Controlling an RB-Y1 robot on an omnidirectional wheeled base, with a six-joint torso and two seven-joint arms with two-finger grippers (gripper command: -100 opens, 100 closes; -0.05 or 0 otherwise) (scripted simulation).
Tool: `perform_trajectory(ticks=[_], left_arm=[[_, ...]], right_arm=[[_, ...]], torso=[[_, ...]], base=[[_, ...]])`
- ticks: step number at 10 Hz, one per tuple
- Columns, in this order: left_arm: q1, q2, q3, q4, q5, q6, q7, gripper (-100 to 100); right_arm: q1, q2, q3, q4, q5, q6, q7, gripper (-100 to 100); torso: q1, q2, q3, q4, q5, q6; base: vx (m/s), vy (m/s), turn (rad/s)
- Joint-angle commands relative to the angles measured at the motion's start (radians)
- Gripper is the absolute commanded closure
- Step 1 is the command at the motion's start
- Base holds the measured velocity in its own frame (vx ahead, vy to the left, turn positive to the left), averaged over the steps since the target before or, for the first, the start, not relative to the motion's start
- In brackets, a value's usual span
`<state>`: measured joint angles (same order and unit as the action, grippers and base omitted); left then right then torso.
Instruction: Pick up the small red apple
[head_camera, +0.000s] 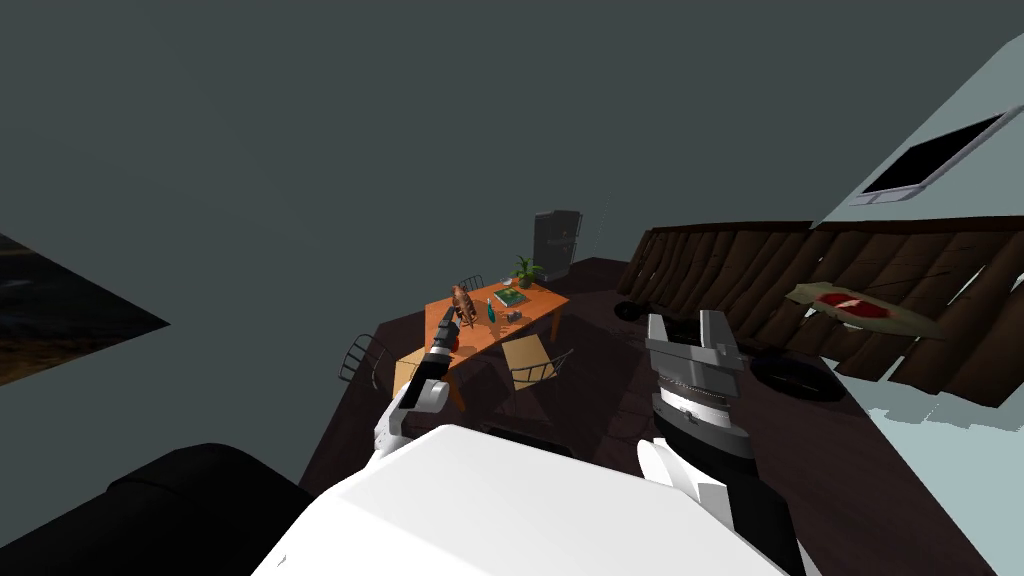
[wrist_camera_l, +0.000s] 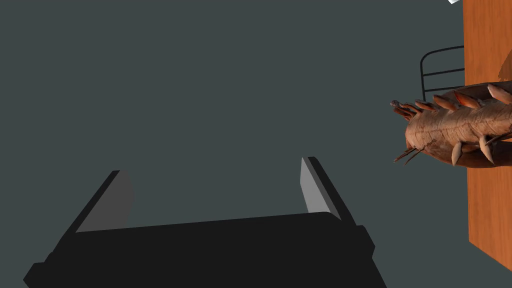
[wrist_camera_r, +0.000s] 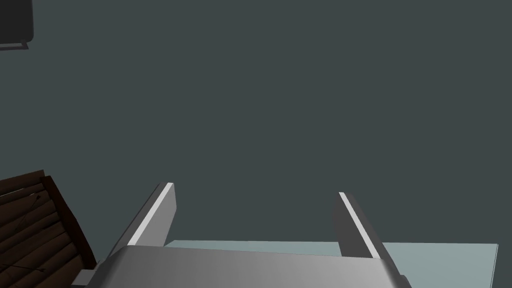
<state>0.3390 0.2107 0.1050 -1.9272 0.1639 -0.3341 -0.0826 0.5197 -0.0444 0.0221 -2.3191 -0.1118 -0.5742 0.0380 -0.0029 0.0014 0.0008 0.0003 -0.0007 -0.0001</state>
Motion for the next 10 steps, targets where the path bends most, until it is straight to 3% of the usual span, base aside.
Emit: perform_trajectory(ticks=[1,5,10], left_arm=[[-0.031,0.019,0.025,0.05,0.011,0.042,-0.01,-100],[-0.067,0.04,0.049,0.154,0.018,0.097,-0.024,-100],[-0.137,0.097,0.081,0.317,0.018,0.219,-0.044,-100]], right_arm=[[0.0,0.0,0.0,0.0,0.0,0.0,0.0,0],[0.0,0.0,0.0,0.0,0.0,0.0,0.0,0],[0.0,0.0,0.0,0.0,0.0,0.0,0.0,0]], torso=[[0.0,0.0,0.0,0.0,0.0,0.0],[-0.001,-0.001,-0.001,0.0,0.0,0.0],[0.002,-0.002,-0.001,0.0,0.0,0.0]], base=[[-0.02,-0.069,-0.073],[-0.009,-0.061,-0.035],[0.003,-0.04,-0.04]])
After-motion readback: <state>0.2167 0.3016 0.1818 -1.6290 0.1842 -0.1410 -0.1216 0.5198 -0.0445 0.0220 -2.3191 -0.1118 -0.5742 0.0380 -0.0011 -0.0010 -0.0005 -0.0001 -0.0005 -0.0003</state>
